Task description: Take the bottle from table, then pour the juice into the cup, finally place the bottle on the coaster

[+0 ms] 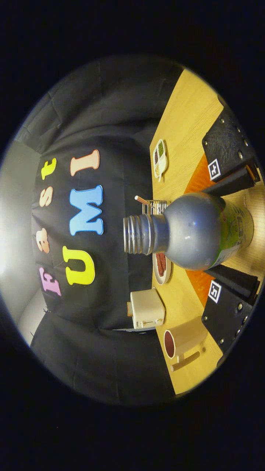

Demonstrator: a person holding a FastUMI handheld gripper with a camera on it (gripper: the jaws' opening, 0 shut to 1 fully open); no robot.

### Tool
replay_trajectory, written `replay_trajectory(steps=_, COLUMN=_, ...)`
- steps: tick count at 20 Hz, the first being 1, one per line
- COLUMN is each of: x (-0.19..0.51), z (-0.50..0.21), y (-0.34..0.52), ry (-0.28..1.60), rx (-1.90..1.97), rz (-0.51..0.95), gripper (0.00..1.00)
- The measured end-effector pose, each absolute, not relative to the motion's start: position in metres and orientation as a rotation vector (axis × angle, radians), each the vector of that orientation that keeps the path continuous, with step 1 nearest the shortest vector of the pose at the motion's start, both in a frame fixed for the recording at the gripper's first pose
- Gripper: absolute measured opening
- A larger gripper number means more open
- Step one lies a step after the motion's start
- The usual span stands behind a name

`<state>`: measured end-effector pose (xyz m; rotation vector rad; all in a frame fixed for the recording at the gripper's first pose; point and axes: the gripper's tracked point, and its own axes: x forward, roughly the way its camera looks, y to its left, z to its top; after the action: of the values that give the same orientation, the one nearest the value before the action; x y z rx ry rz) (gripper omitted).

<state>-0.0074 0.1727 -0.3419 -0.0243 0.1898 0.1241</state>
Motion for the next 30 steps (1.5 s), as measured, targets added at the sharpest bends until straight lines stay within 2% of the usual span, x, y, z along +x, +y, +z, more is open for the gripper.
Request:
replay_trajectory(steps=14, x=0.041, z=-0.300, y=0.236, ry=0.142, rx=-0.436, rz=0.240, gripper=0.82)
replay_trajectory(steps=30, x=0.060, z=-0.334, y=0.298, ry=0.116, rx=-0.873, rz=0.332, gripper=0.82)
